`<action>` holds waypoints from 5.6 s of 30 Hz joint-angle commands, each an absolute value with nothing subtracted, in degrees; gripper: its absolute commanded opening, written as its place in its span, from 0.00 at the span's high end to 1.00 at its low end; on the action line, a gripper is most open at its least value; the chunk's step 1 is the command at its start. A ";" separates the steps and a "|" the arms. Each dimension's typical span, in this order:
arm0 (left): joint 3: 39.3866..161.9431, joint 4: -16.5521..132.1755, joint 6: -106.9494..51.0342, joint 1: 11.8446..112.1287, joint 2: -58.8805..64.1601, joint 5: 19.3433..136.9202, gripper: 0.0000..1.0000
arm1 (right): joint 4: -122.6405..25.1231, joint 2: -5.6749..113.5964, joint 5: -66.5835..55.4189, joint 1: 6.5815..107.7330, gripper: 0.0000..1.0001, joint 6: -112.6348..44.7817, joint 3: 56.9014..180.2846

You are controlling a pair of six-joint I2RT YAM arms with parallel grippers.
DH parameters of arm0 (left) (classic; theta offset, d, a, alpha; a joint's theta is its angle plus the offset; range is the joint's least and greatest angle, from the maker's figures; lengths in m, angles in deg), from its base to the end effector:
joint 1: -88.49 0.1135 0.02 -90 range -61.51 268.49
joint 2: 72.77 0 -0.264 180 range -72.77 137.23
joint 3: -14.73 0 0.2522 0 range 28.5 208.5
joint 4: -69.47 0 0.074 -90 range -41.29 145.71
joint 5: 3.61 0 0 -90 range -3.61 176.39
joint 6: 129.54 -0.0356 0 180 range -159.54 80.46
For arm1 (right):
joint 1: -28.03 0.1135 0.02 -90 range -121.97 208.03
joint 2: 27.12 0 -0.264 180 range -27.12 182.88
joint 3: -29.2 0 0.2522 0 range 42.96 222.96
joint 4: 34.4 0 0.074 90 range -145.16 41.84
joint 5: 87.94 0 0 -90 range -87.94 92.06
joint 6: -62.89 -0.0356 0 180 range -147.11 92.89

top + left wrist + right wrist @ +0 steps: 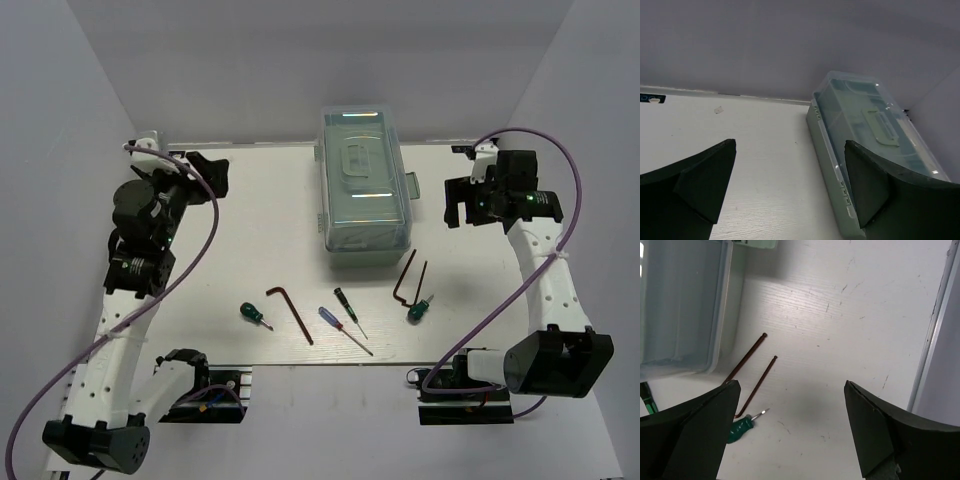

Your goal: Sort the tools into containers

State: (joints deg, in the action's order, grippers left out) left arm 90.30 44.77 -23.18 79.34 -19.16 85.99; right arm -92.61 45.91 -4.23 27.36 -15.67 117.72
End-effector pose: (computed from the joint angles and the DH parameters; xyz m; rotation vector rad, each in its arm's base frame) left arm 0.2041 -0.0331 0.4151 -0.0971 1.6269 -0.3486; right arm 0.2664 0.0008 0.3592 -0.2721 2.2949 0.0196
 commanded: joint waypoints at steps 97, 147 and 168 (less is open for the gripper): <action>120.33 62.74 -6.67 72.14 29.35 39.10 0.25 | -70.84 88.37 -26.85 50.88 0.41 -60.95 157.74; 151.62 43.94 4.32 67.04 57.58 41.13 0.26 | -68.10 68.51 -35.31 37.62 0.34 -44.35 136.58; 156.38 31.27 0.10 63.61 59.77 45.88 0.81 | -78.05 90.92 -32.12 25.48 0.32 -38.09 145.17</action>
State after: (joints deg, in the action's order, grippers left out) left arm 156.61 34.67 4.17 65.74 60.11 45.82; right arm -80.72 91.20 -26.80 25.16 -37.50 140.58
